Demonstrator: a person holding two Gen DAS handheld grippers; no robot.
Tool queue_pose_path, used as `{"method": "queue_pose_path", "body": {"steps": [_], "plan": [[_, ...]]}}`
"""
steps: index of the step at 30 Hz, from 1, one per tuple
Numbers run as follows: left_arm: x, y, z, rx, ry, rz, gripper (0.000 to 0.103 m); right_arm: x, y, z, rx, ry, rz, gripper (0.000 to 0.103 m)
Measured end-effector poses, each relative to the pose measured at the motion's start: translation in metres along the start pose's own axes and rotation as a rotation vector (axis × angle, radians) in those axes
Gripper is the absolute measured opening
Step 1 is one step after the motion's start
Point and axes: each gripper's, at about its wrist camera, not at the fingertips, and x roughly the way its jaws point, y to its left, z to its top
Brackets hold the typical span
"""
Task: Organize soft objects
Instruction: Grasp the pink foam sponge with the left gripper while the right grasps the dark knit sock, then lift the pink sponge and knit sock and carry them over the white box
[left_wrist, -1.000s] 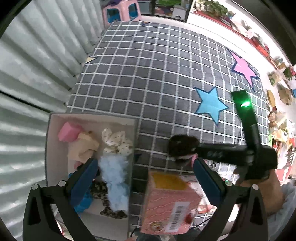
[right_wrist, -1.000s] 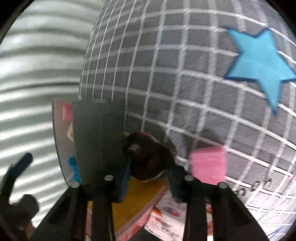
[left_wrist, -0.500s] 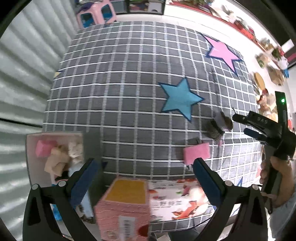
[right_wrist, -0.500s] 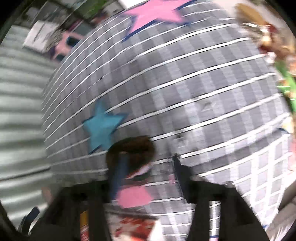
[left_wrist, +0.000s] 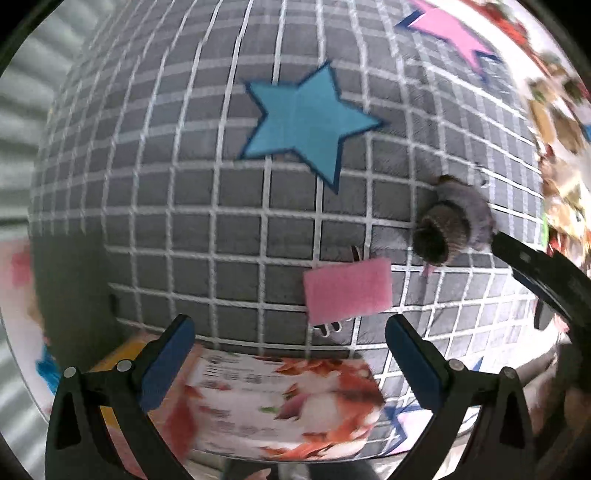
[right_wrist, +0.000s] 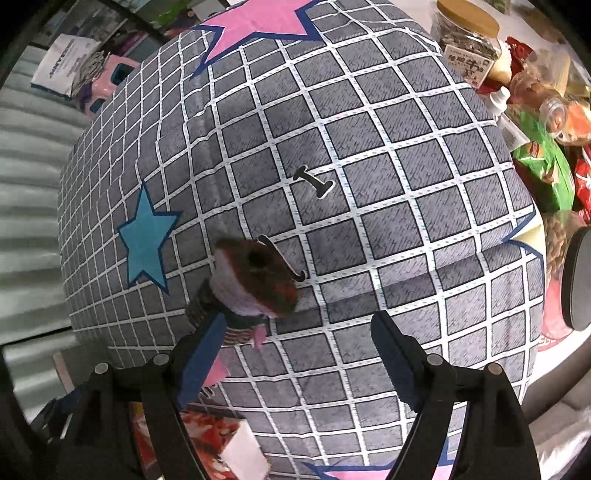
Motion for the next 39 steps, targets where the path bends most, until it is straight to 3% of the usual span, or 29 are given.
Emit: {"method": "queue_pose_path", "body": {"steps": [7,8,10,15,19,24,27,28,32,39], "plan": [[0.034,-0.013,-0.003,-0.091,0.023,0.025,0.103,-0.004,0.009,0.001,-0.110,-0.009,0.013,0.083],[0.038,-0.013,-0.003,-0.102,0.026,0.026,0.103,-0.002,0.014,0.003,-0.126,-0.002,0.022,0.092],[0.045,-0.014,-0.002,-0.124,0.027,0.031,0.103,0.000,0.024,0.005,-0.157,0.006,0.039,0.101],[0.055,-0.019,-0.003,-0.149,0.018,-0.011,0.103,0.013,0.050,0.012,-0.235,0.032,0.034,0.101],[0.057,-0.038,-0.003,-0.145,0.004,-0.007,0.103,0.034,0.063,0.016,-0.263,0.074,0.016,0.101],[0.053,-0.034,-0.018,-0.138,-0.006,-0.018,0.103,0.057,0.071,0.016,-0.291,0.120,-0.021,0.101],[0.044,-0.025,-0.026,-0.128,-0.024,-0.012,0.103,0.063,0.074,0.016,-0.317,0.130,-0.033,0.091],[0.042,-0.022,-0.028,-0.125,-0.028,-0.009,0.103,0.065,0.077,0.015,-0.329,0.136,-0.030,0.078],[0.036,-0.019,-0.023,-0.137,-0.014,-0.003,0.103,0.070,0.081,0.012,-0.328,0.146,-0.019,0.073],[0.068,-0.018,-0.020,-0.167,0.032,-0.017,0.103,0.061,0.067,0.010,-0.304,0.129,0.014,0.072]]}}
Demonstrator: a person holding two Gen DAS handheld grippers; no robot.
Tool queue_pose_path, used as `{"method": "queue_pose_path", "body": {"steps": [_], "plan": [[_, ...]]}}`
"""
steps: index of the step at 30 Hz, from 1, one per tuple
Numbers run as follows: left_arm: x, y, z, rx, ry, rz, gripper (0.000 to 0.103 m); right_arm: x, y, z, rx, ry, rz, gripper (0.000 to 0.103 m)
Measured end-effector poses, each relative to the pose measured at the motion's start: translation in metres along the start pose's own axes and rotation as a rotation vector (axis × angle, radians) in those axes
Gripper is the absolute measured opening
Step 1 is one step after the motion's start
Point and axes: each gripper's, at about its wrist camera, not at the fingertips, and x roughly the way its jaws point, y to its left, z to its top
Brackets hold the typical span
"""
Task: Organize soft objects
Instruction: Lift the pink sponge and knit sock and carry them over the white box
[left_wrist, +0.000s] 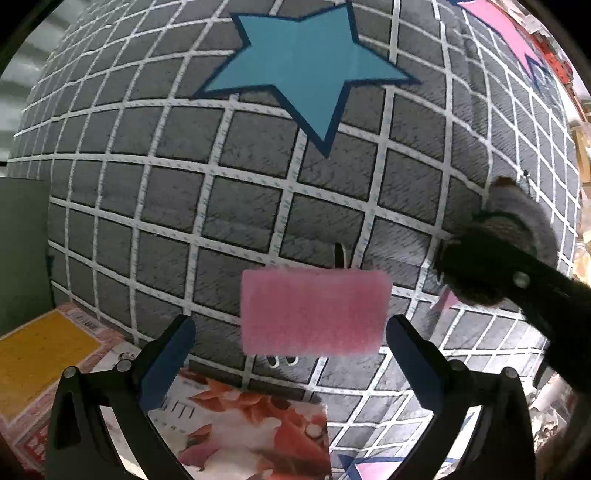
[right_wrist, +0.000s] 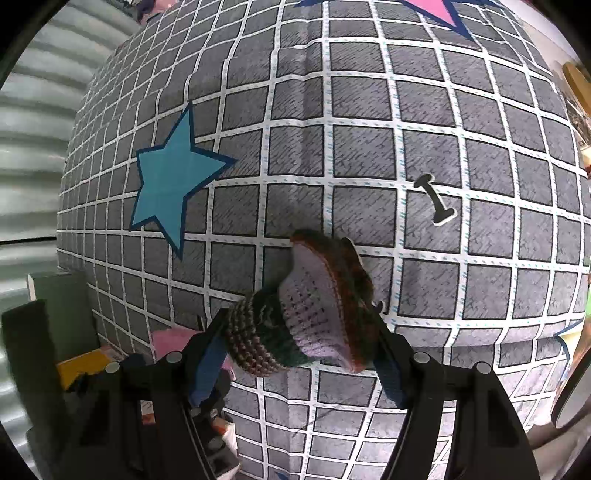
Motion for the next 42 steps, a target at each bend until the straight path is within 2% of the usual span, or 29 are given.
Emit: {"method": "queue_pose_path", "body": {"steps": [7,10,11,12,14,16,27,33,42], "plan": [[0.013,0.003,0.006,0.005,0.026,0.022,0.102,-0.023,-0.019,-0.005,0.026,-0.033,0.027,0.072],[0.010,-0.002,0.017,0.044,0.025,-0.011,0.088,-0.029,-0.023,-0.009,0.043,-0.045,0.038,0.072],[0.005,-0.013,0.031,0.054,0.025,-0.024,0.079,-0.031,-0.024,-0.010,0.048,-0.049,0.040,0.072],[0.002,-0.016,0.032,0.069,0.019,-0.024,0.073,-0.031,-0.024,-0.012,0.050,-0.052,0.041,0.072],[-0.006,-0.036,0.043,0.109,0.007,-0.010,0.073,-0.035,-0.026,-0.015,0.055,-0.056,0.044,0.072],[-0.018,-0.042,0.041,0.139,-0.018,-0.007,0.073,-0.038,-0.025,-0.018,0.059,-0.061,0.044,0.072],[-0.098,-0.075,0.018,0.330,-0.168,0.016,0.073,-0.056,-0.030,-0.037,0.078,-0.088,0.031,0.072],[-0.130,-0.081,0.000,0.386,-0.207,0.004,0.073,-0.067,-0.029,-0.055,0.107,-0.104,0.029,0.072],[-0.167,-0.062,-0.042,0.430,-0.262,-0.017,0.073,-0.074,-0.016,-0.078,0.126,-0.126,0.021,0.072]]}}
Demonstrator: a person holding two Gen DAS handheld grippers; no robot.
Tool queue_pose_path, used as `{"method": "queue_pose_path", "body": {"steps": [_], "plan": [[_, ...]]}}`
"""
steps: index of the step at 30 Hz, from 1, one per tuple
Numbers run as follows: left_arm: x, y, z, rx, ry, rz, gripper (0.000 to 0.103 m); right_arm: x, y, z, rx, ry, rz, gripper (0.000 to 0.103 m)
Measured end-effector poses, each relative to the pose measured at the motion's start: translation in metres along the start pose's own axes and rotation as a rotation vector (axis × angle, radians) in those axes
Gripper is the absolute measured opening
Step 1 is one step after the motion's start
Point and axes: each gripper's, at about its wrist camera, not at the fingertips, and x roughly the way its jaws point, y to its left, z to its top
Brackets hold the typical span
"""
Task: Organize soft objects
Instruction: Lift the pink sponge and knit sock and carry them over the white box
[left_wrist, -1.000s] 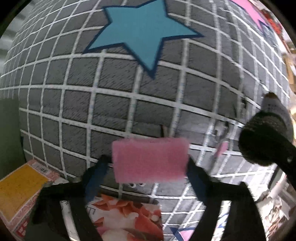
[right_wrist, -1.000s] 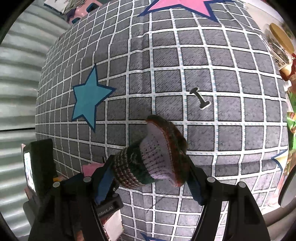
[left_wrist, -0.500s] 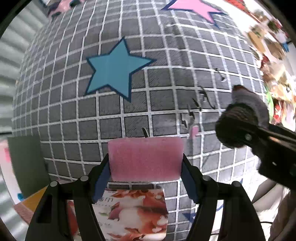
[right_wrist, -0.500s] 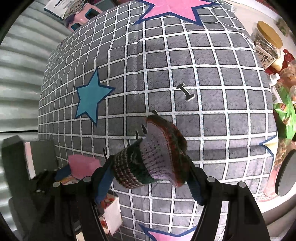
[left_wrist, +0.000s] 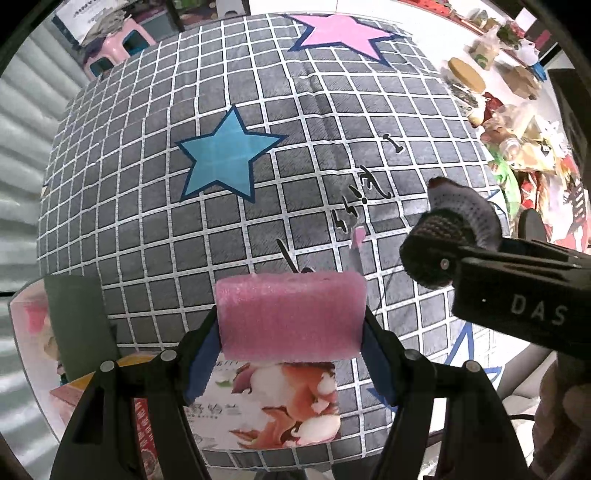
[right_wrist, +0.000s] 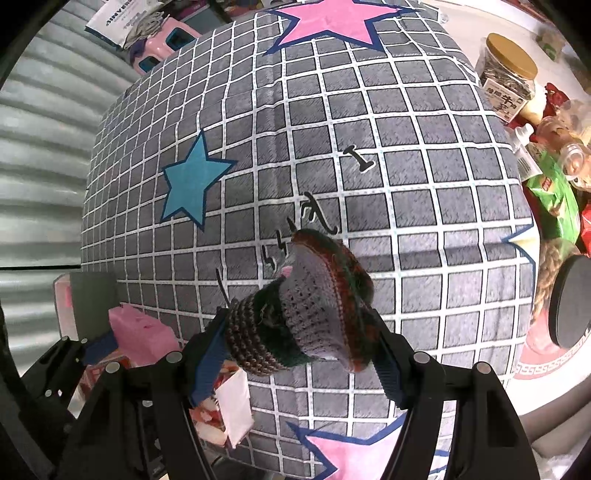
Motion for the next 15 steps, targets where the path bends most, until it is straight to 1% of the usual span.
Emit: {"method": "queue_pose_path", "body": {"steps": [1,2,5,6,9,15], "plan": [[-0.007,-0.002,0.001,0.005,-0.006,-0.002,0.073,-0.002,0.003,-0.004,0.000,-0.005,-0.002,0.072],[0.004,0.003,-0.019,0.010,-0.013,-0.005,0.073,-0.003,0.004,-0.007,0.000,-0.009,-0.003,0.072],[0.004,0.004,-0.026,0.027,-0.029,-0.012,0.073,-0.007,0.012,-0.016,-0.002,-0.021,-0.007,0.072],[0.012,0.010,-0.030,0.031,-0.034,-0.015,0.073,-0.007,0.014,-0.018,-0.003,-0.023,-0.007,0.072],[0.011,0.019,-0.041,0.041,-0.050,-0.027,0.073,-0.012,0.025,-0.029,-0.008,-0.037,-0.014,0.072],[-0.019,0.041,-0.056,0.032,-0.120,-0.033,0.073,-0.026,0.055,-0.038,-0.038,-0.071,-0.020,0.072]]}}
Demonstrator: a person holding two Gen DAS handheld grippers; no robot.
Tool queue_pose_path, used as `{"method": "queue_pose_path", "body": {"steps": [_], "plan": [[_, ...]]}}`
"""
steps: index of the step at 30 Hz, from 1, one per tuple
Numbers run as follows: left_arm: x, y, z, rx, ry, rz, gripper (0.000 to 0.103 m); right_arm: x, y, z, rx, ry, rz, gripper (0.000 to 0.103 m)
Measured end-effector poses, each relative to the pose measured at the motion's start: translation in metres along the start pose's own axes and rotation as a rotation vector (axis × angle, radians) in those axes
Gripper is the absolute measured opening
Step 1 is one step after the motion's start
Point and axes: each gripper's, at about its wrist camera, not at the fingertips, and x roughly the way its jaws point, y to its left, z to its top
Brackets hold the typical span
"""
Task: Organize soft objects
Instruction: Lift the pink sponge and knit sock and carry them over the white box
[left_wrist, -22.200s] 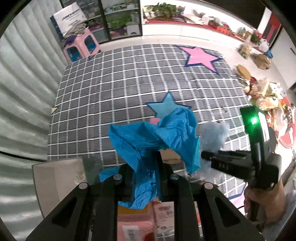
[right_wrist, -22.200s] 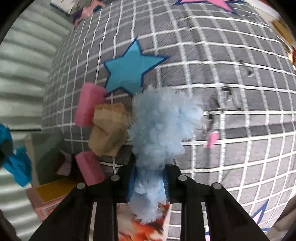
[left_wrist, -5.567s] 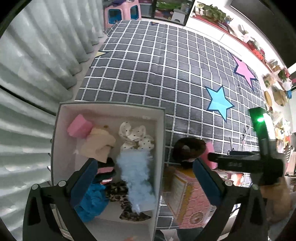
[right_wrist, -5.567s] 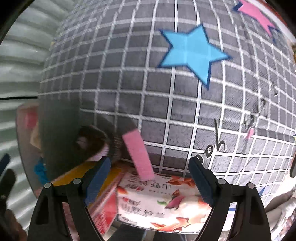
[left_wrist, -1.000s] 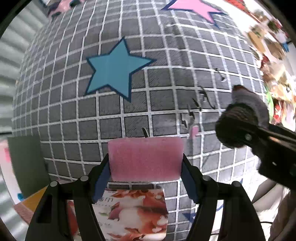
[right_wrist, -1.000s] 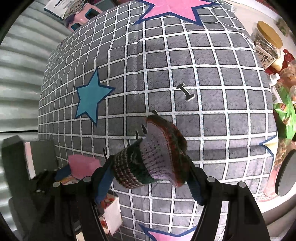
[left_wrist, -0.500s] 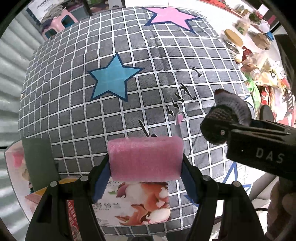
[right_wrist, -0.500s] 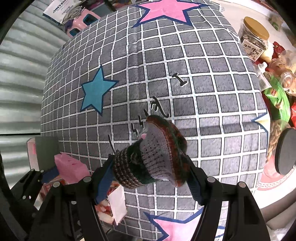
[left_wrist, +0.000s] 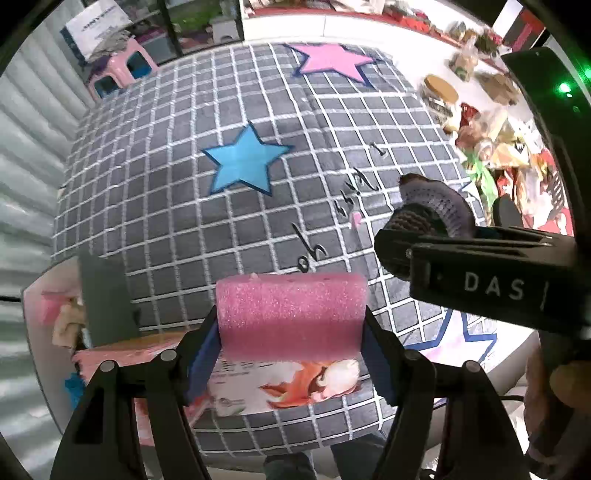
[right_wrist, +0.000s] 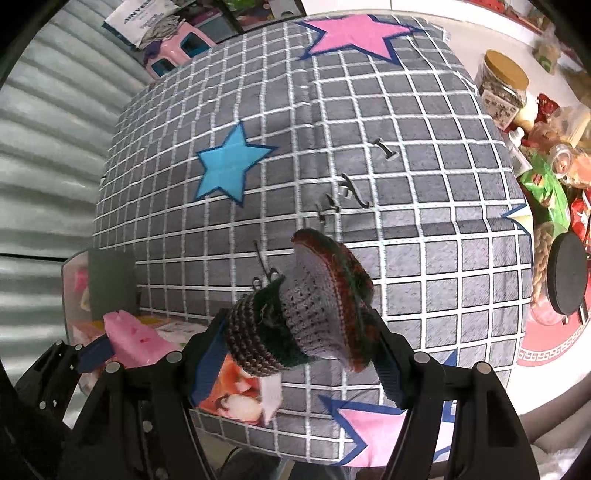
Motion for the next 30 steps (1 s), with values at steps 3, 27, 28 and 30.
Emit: {"method": "queue_pose_path", "body": {"steps": [3,27,28,30], "plan": [[-0.017,0.018,-0.003,-0.029,-0.041,0.007,0.073,-0.009,0.018,0.002,-0.018,-0.023,0.005,0.072],[-0.097,0.191,-0.075,-0.397,-0.198,0.094,0.073,-0.018,0.235,-0.011,-0.390,-0.048,0.054,0.072],[-0.097,0.195,-0.080,-0.408,-0.198,0.099,0.073,-0.016,0.239,-0.013,-0.398,-0.045,0.056,0.072],[-0.098,0.205,-0.091,-0.435,-0.195,0.108,0.073,-0.012,0.253,-0.019,-0.423,-0.035,0.063,0.072]]}}
